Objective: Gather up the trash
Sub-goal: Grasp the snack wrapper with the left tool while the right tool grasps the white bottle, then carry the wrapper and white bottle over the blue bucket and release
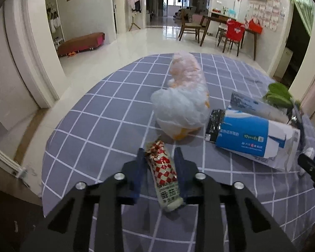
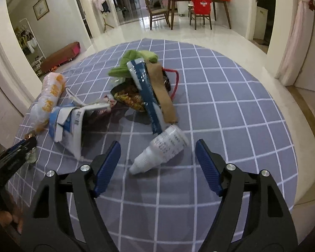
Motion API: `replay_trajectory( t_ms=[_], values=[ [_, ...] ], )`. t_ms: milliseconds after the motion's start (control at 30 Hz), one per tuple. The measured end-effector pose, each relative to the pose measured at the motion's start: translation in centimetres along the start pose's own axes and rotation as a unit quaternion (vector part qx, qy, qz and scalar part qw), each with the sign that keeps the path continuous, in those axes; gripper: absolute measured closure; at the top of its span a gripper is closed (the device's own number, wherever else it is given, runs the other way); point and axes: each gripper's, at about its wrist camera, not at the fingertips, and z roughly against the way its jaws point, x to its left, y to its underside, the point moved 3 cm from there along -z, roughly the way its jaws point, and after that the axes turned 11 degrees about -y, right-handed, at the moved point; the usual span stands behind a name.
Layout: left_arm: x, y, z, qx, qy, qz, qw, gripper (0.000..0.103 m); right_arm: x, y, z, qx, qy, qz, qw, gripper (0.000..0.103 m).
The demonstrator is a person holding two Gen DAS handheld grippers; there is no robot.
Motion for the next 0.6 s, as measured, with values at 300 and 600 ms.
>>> replay_trajectory(
  t_ms=[300,600],
  values=[
    [1.6,1.3,1.4,0.000,0.071,0.033,0.9969,0.087,-1.4,1.5,2.1,-0.008,-0.039,-0.013,0.999,0.064],
    [-1.8,2.6,8.1,-0.040,0.117,0.003,0.9924,0.087,-1.2,3.7,8.0,-0.043,-0.096,-0.028,0.994,0.064]
  ],
)
